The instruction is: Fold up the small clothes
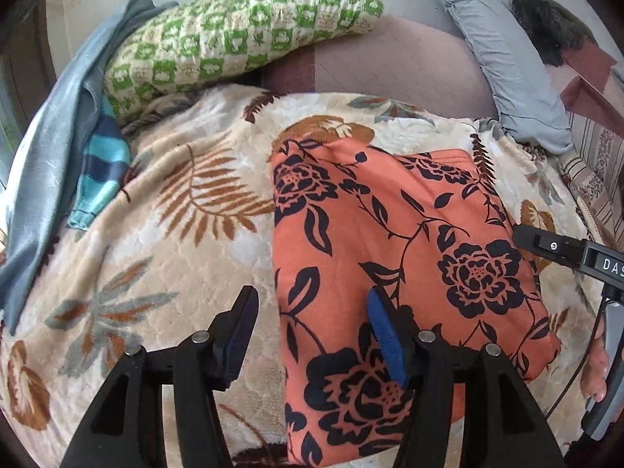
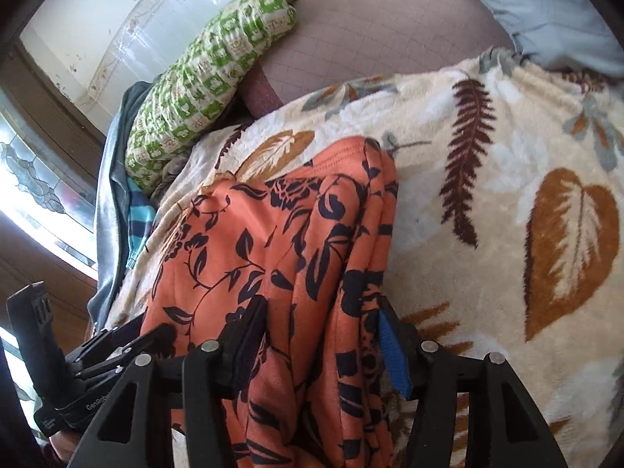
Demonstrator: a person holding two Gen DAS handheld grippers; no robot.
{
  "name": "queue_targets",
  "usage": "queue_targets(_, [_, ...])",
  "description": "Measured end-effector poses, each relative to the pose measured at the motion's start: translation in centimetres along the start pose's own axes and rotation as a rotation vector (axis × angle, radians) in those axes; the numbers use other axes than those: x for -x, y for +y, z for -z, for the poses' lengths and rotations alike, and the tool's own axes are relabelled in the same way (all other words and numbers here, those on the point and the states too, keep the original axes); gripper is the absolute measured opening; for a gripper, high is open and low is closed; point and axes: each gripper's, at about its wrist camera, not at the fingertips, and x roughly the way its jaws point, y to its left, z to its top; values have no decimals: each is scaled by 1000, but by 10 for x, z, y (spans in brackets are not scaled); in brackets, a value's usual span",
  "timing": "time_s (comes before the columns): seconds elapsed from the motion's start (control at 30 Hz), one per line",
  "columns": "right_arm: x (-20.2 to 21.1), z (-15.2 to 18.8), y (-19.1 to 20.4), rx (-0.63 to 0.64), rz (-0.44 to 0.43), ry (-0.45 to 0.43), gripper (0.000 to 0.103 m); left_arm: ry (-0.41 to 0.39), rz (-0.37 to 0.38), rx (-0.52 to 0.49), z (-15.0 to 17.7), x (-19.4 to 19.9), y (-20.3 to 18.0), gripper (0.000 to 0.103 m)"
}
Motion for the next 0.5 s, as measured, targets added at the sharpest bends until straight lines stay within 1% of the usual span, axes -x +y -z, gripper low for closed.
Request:
queue_targets(0.03, [11, 2, 3, 20, 4, -34, 59, -31, -22, -16, 0, 11, -1, 62])
queue_targets(0.1, [36, 5, 12, 55, 6, -102, 59, -89, -65, -35, 2, 35, -4, 71])
queue_targets(0.23, [85, 17, 31, 101, 19, -227, 59, -174, -145, -50, 7, 85, -8, 74])
queue_targets(0.27, [95, 21, 36, 108, 20, -253, 59, -189, -160, -47, 11, 97, -9, 77])
queue_targets(0.33, [117, 34, 45, 108, 27, -302, 59, -216, -165, -37, 19, 119, -9, 80])
queue_targets(0.4, [136, 51, 49, 94, 31, -328, 59, -227, -172, -36, 24, 140, -9, 81])
queue_targets(0.5, [164, 73, 59, 95, 54, -340, 59, -265, -212, -39, 29, 172, -9, 82])
